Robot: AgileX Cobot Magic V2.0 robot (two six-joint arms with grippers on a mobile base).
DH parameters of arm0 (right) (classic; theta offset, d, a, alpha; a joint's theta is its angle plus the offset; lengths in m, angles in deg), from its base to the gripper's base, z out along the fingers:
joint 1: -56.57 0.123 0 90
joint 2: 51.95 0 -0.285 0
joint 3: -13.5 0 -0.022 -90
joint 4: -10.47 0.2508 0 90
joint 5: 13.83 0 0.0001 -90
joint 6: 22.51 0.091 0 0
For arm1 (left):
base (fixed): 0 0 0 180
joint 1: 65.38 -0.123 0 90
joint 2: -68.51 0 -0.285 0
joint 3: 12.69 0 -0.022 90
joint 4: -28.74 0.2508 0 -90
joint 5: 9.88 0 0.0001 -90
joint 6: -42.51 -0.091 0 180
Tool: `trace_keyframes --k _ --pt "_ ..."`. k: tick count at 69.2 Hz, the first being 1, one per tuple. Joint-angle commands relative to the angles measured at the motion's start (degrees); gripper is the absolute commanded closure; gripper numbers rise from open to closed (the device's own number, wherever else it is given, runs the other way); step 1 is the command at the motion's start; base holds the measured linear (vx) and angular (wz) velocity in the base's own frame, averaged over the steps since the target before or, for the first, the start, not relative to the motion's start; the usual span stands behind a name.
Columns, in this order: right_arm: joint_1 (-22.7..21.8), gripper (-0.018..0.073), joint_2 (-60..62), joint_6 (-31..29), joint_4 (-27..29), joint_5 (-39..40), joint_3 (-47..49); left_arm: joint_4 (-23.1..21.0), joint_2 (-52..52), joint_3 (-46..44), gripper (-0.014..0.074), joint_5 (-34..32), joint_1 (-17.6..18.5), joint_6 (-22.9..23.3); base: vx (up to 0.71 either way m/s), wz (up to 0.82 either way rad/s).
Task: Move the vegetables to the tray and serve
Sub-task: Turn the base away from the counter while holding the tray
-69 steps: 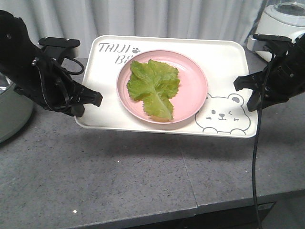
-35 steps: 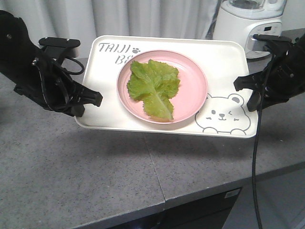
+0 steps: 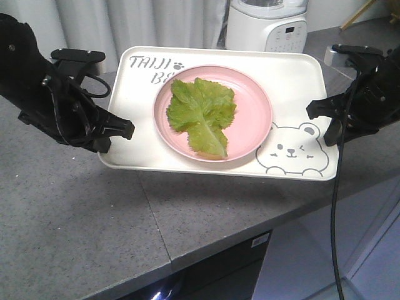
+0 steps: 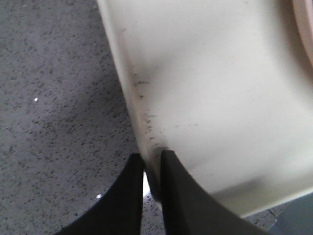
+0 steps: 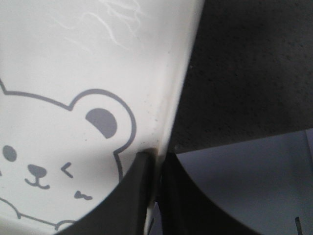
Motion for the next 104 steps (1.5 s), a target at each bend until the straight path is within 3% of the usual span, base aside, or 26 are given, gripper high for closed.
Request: trace_keyframes --k 1,104 --pt "0.6 0.0565 3.0 -1.7 5.0 0.8 1.5 -5.1 -2.8 -1.9 0.0603 -5.2 0.8 -1.5 -0.01 -0.29" --pt "0.6 0.0565 3.0 -1.7 5.0 0.8 1.5 -5.1 -2.8 -1.9 0.0603 -5.2 0.8 -1.5 -0.02 -0.26"
